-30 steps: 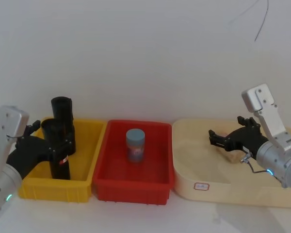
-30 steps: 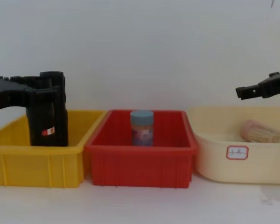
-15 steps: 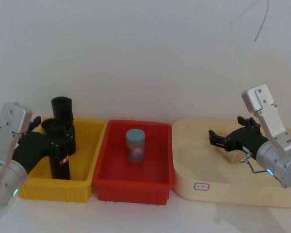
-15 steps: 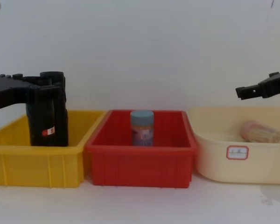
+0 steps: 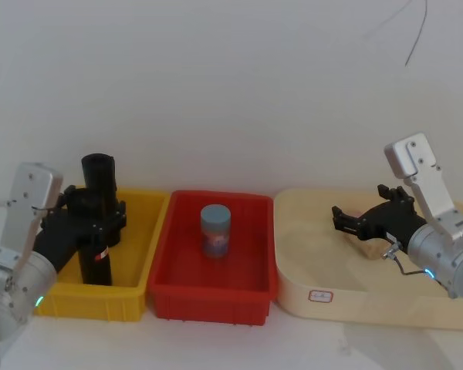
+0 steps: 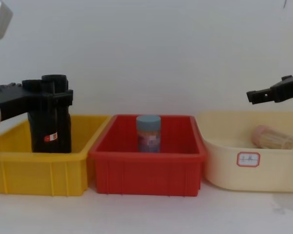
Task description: Pick up the garbage bag with the one hand and transfer it to the other hand.
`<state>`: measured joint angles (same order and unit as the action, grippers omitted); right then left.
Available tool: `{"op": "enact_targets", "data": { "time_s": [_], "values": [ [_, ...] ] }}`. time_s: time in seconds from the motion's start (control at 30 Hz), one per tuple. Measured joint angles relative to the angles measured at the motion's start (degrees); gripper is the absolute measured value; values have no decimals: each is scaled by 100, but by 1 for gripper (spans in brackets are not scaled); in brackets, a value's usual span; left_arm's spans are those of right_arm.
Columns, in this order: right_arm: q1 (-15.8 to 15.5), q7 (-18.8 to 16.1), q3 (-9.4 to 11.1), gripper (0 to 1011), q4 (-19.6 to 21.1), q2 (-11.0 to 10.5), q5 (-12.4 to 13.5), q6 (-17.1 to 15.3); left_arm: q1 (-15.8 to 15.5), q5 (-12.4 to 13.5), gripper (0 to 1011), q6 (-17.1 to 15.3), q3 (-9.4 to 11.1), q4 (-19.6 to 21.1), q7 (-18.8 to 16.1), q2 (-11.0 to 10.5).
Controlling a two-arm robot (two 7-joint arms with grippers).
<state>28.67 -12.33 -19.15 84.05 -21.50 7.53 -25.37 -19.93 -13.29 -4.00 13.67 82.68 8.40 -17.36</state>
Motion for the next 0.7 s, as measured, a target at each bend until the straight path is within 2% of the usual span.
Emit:
{"op": "enact_targets", "data": {
  "time_s": [0.3,0.43,0.57,0.7],
  "values": [
    [0,0,0,1000,0,0,0,0,-106,31,1000,42,32,-205,59,106],
    [0,0,0,1000,0,0,0,0,-131,38,962,52,39,-256,75,132],
    [0,0,0,1001,0,0,0,0,-156,44,885,60,44,-301,86,153],
    [0,0,0,1000,0,0,0,0,-167,47,741,64,47,-325,92,167]
  ]
}}
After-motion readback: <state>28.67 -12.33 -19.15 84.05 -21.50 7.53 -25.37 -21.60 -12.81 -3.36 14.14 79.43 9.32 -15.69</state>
